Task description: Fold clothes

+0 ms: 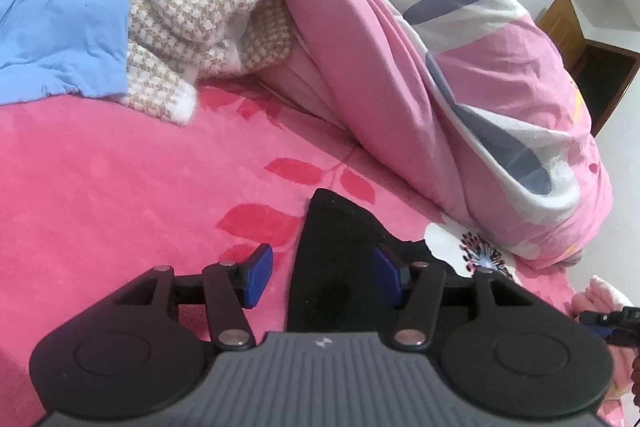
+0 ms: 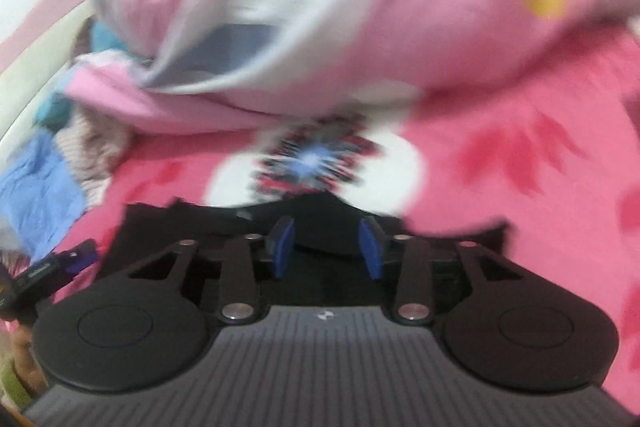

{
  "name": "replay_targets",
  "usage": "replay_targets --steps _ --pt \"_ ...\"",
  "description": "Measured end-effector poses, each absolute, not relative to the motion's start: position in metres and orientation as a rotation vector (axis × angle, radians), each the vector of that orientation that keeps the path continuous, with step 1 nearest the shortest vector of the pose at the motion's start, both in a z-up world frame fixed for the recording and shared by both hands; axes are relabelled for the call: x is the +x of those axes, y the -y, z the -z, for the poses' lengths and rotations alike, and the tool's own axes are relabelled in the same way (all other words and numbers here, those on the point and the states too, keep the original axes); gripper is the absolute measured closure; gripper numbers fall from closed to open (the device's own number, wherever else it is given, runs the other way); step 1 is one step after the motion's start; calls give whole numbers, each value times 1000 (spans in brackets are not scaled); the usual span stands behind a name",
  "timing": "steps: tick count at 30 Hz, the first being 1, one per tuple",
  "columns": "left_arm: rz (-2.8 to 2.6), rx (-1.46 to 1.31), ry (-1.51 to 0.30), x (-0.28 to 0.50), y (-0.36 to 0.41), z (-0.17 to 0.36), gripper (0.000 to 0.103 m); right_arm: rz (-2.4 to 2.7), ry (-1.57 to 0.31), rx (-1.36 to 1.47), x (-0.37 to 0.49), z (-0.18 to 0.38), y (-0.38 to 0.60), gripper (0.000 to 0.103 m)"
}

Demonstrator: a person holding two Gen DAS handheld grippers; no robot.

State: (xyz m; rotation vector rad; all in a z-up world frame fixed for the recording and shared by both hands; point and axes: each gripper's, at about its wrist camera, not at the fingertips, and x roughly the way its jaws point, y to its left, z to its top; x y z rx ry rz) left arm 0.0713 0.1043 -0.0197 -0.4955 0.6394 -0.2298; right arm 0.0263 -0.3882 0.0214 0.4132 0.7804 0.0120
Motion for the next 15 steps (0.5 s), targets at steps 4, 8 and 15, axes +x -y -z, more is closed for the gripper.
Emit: replay_targets --steps 4,8,15 --pt "222 -471 -651 74 -100 24 46 72 -738 445 13 4 427 58" --pt "215 -455 -650 76 -98 25 46 -1 -671 308 -3 1 417 58" --pt "210 -450 -648 75 -96 26 46 -274 -821 174 44 11 343 67"
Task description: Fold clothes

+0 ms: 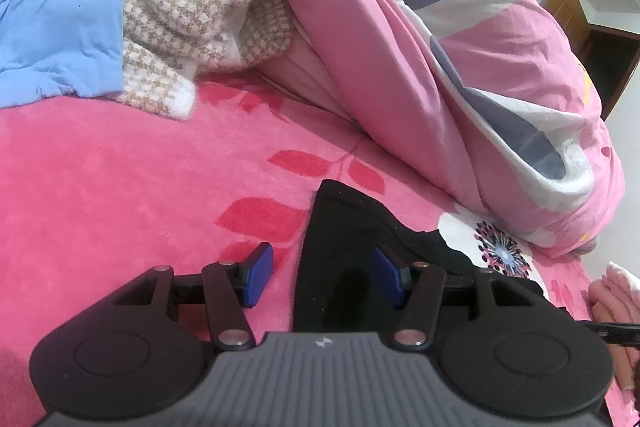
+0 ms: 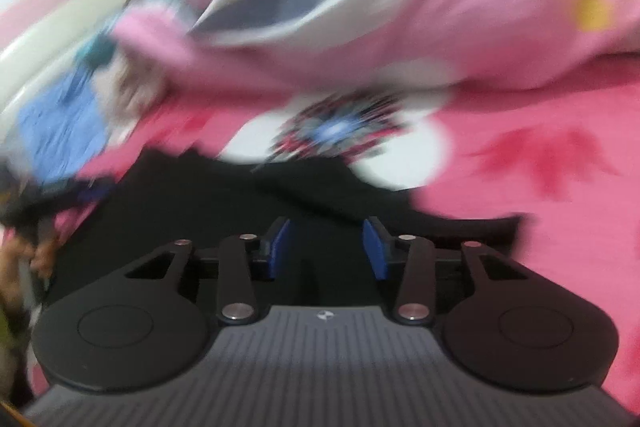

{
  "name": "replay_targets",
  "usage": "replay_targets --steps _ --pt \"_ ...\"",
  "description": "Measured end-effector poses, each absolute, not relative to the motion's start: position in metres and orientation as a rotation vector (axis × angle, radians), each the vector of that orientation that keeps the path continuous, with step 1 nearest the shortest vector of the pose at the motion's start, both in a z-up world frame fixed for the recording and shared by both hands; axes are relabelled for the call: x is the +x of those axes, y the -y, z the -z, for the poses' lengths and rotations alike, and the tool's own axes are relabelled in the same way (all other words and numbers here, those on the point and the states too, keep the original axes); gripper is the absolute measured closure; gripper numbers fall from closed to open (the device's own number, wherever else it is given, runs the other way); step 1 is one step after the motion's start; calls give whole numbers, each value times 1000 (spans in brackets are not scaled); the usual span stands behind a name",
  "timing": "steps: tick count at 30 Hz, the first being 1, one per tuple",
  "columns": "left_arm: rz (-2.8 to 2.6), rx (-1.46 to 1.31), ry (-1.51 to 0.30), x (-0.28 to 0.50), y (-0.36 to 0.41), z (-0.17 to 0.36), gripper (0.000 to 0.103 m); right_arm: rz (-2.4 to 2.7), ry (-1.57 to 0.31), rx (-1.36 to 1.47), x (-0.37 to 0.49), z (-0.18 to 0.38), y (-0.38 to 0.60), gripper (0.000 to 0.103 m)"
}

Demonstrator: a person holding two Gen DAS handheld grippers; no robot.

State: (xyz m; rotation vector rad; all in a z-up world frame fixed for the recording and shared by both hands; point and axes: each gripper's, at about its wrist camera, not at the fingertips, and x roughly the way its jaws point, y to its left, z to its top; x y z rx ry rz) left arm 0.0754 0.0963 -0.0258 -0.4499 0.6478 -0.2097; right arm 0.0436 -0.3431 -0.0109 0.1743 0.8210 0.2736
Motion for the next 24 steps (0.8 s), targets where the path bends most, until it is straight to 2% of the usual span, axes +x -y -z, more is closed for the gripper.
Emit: replay_targets --steps 4,8,13,17,24 --pt "216 -458 -647 75 -98 26 46 -230 -897 154 102 26 324 72" --pt "218 -458 -647 75 -98 26 46 -79 -783 199 128 12 345 72" --pt "221 -467 -649 75 -100 26 46 -26 -669 377 92 -4 387 71" --pt "220 -468 -649 75 -100 26 46 50 -629 470 45 -4 431 60" --pt "214 -461 -644 76 -98 27 46 96 -709 600 23 28 476 60"
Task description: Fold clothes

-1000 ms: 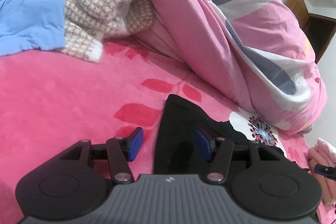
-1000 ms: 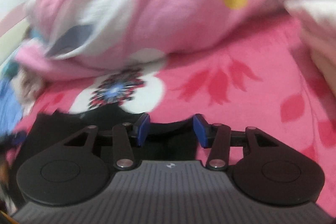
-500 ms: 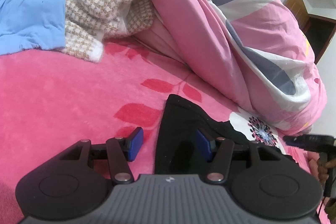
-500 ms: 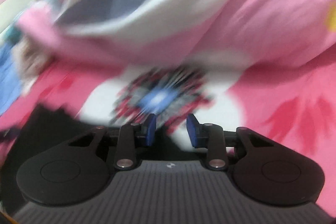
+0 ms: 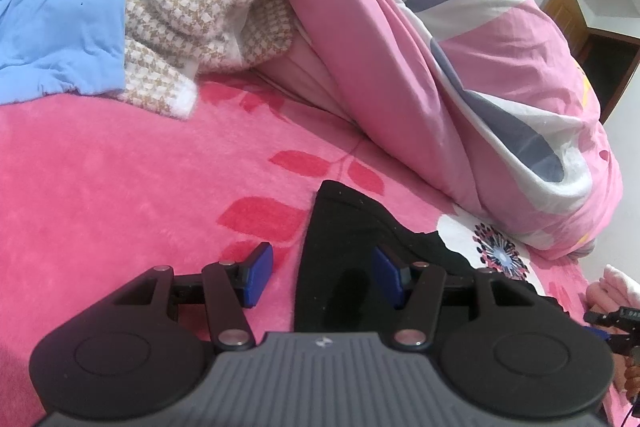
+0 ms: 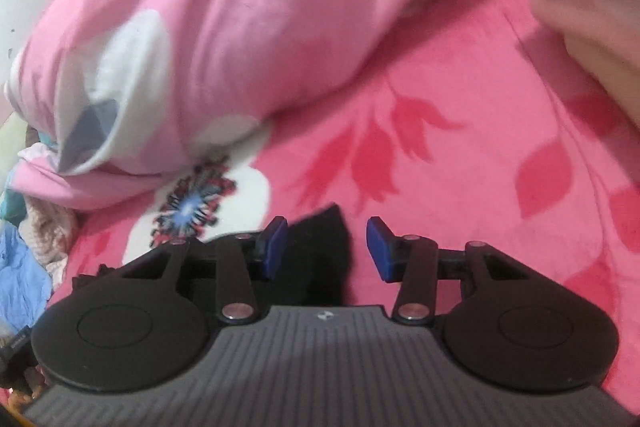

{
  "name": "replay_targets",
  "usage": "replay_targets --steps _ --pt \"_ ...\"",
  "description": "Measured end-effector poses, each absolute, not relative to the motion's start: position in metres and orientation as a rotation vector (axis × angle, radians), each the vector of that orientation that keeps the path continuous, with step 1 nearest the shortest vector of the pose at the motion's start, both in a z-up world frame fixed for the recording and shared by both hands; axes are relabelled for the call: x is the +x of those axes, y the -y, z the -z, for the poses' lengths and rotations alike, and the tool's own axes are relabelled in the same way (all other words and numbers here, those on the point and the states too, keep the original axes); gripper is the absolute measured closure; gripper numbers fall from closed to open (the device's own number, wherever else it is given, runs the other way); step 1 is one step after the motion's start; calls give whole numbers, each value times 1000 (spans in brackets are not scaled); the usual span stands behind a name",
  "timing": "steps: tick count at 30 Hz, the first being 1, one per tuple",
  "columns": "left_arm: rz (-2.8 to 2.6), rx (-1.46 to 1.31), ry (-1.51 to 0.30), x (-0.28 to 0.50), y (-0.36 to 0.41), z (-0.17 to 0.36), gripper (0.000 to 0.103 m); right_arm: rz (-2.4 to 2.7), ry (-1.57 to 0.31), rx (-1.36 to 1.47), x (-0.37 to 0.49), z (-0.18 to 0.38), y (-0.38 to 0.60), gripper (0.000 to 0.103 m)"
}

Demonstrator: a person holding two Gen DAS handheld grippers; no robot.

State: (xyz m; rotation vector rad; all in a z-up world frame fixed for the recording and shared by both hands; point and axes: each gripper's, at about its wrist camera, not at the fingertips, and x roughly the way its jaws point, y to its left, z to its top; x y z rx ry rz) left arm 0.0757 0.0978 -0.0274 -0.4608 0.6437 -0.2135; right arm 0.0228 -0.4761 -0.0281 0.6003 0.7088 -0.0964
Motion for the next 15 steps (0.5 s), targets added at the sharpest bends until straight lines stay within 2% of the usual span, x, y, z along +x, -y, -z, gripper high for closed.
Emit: replay_targets --steps 4,5,9,15 --pt "215 -471 -639 78 -99 29 49 67 -720 625 35 39 478 61" --pt "216 -476 -640 79 -100 29 50 60 -719 617 40 41 476 65" --pt "218 -473 -640 79 -99 29 52 33 -715 593 43 41 473 97" --pt "212 -488 -648 80 -101 31 74 13 -638 575 37 31 471 101"
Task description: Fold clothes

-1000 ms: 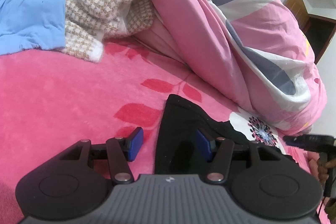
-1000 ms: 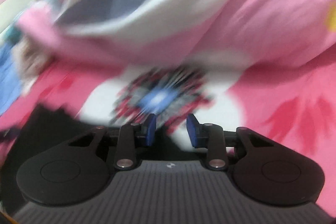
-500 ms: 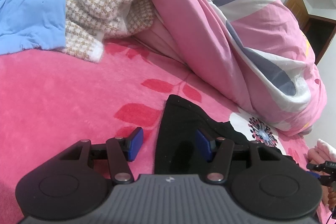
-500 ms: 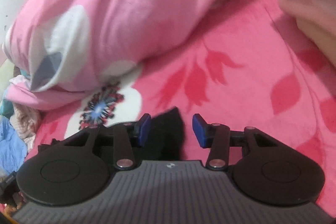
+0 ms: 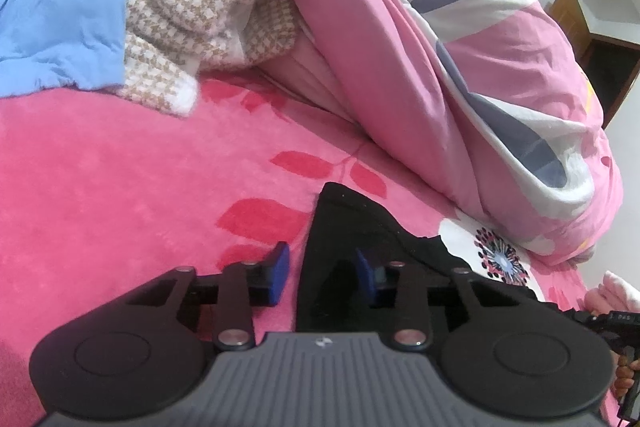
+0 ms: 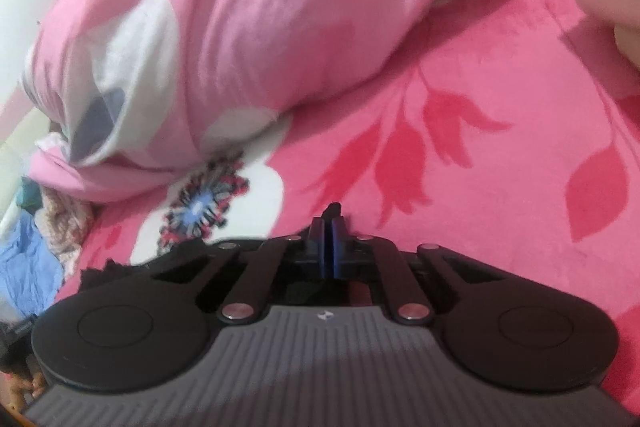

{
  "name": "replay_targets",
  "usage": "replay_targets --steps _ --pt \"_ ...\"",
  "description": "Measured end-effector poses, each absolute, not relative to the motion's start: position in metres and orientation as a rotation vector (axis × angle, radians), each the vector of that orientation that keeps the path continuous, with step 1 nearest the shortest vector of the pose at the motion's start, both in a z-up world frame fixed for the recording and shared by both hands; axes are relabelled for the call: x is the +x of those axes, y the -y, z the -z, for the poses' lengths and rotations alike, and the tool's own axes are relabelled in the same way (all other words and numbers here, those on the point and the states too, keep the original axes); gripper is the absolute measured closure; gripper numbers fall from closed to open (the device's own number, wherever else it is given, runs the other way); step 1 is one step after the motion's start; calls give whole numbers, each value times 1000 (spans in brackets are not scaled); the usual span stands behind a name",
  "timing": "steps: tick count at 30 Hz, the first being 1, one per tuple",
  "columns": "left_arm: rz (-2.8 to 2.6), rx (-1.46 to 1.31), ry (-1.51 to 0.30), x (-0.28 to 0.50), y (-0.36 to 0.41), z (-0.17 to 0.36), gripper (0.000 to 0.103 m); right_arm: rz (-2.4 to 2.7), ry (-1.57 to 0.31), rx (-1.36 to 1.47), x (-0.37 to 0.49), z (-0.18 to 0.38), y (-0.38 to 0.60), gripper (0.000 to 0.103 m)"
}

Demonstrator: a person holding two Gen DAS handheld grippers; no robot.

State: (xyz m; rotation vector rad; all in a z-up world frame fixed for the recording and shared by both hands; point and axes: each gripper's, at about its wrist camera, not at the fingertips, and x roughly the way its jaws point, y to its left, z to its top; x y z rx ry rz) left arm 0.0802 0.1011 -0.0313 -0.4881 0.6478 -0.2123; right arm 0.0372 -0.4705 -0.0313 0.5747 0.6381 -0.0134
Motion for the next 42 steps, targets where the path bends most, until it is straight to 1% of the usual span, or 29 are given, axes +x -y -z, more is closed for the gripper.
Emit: replay_targets --steps 1,7,9,11,13,18,24,28,30,34,36,39,41,42 --pt "211 -493 -650 80 -102 32 78 16 -616 573 35 27 471 101" --pt "216 -499 -648 80 -103 32 80 13 -526 564 28 9 478 102" --pt "217 -498 -646 79 -103 31 82 11 -508 568 29 7 478 102" --pt "216 -500 -644 79 -103 31 86 2 -477 570 28 3 477 102" --pt "217 -502 -644 79 -103 31 88 -14 -437 574 25 -2 477 102" --pt "213 -507 -643 78 -104 32 88 -31 -351 580 16 -8 481 102" --pt "210 -504 -646 79 -103 33 88 39 -451 620 29 34 495 102" --pt "207 -510 -653 79 -103 34 88 29 -430 647 28 38 497 102" --pt "207 -510 -656 80 -103 35 88 21 -428 635 27 37 496 101" --pt "209 -511 -660 80 -103 35 87 63 -534 616 35 46 497 97" --pt "209 -517 -661 80 -104 35 87 103 -527 630 29 40 498 96" --pt "217 -546 -660 78 -107 33 81 125 -495 585 19 19 489 91" --pt "232 -563 -657 76 -110 30 74 88 -500 493 22 -3 466 90" --pt "244 -568 -655 75 -110 29 73 40 -510 438 26 -16 447 88"
